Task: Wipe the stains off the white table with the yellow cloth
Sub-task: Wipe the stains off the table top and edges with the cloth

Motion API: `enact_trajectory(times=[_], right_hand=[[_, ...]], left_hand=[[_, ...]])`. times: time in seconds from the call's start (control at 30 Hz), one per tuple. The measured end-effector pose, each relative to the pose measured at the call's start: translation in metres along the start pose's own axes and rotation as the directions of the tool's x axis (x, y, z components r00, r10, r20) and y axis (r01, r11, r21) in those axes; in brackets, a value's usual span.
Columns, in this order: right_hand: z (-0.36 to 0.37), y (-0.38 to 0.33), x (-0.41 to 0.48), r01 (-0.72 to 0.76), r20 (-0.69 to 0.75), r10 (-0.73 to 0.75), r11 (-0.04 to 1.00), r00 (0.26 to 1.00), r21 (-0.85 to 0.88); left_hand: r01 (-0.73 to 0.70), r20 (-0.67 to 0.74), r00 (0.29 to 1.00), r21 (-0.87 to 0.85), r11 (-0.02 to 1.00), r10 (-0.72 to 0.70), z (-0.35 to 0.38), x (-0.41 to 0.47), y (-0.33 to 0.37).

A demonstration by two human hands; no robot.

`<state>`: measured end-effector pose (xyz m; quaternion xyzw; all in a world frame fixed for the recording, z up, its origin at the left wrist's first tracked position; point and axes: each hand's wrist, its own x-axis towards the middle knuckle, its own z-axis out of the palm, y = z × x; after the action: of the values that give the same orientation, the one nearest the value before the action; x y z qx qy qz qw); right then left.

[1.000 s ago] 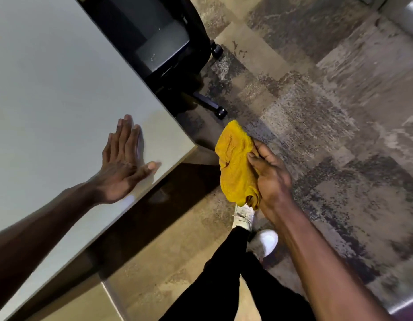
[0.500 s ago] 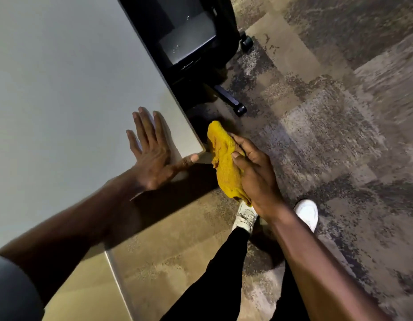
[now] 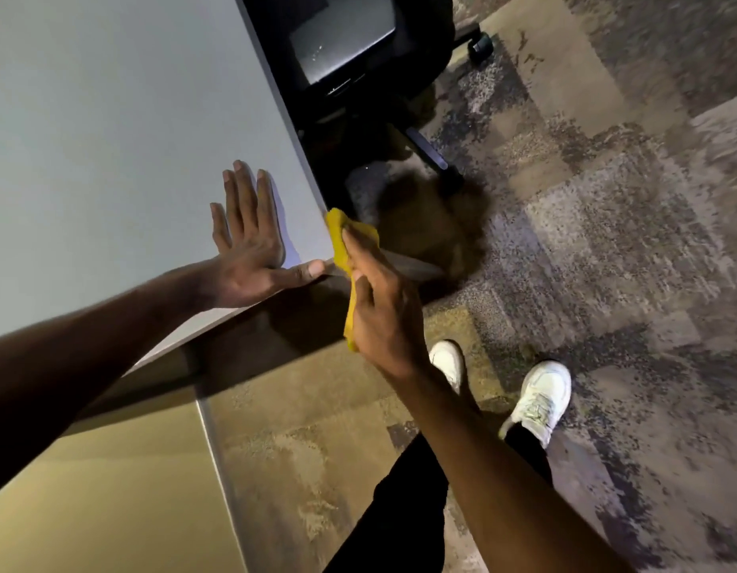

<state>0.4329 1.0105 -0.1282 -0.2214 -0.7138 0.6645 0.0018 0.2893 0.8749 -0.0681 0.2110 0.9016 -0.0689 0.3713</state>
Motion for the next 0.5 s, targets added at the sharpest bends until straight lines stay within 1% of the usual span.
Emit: enact_trajectory(times=[0.13, 0.2, 0.27, 0.37, 0.43, 0.5], right_hand=[[0.0, -0.012, 0.041, 0.023, 0.08, -0.016, 0.997, 0.997, -0.08], [-0.002, -0.015, 0.036, 0.035, 0.099, -0.027, 0.996, 0.995, -0.084], [-0.008, -0.016, 0.013, 0.025, 0.095, -0.016, 0.995, 0.995, -0.094], [-0.016, -0.017, -0.017, -0.007, 0.104, 0.013, 0.999, 0.995, -0.05], [-0.013, -0.017, -0.008, -0.031, 0.114, 0.034, 0.999, 0.993, -0.024], [-0.006, -0.019, 0.02, -0.102, 0.151, 0.095, 0.994, 0.984, 0.04]], left_hand=[[-0.001, -0.007, 1.0, -0.005, 1.0, 0.001, -0.001, 0.001, -0.001], [-0.003, -0.002, 1.0, -0.013, 1.0, 0.003, -0.001, 0.0, 0.0], [0.006, 0.004, 1.0, -0.016, 1.0, -0.006, -0.002, -0.001, 0.001], [0.018, -0.007, 1.0, -0.013, 1.0, -0.018, -0.003, -0.002, 0.004], [0.027, -0.002, 1.0, -0.015, 1.0, -0.027, -0.004, -0.003, 0.005], [0.027, 0.001, 1.0, -0.02, 0.999, -0.027, -0.005, -0.004, 0.007]])
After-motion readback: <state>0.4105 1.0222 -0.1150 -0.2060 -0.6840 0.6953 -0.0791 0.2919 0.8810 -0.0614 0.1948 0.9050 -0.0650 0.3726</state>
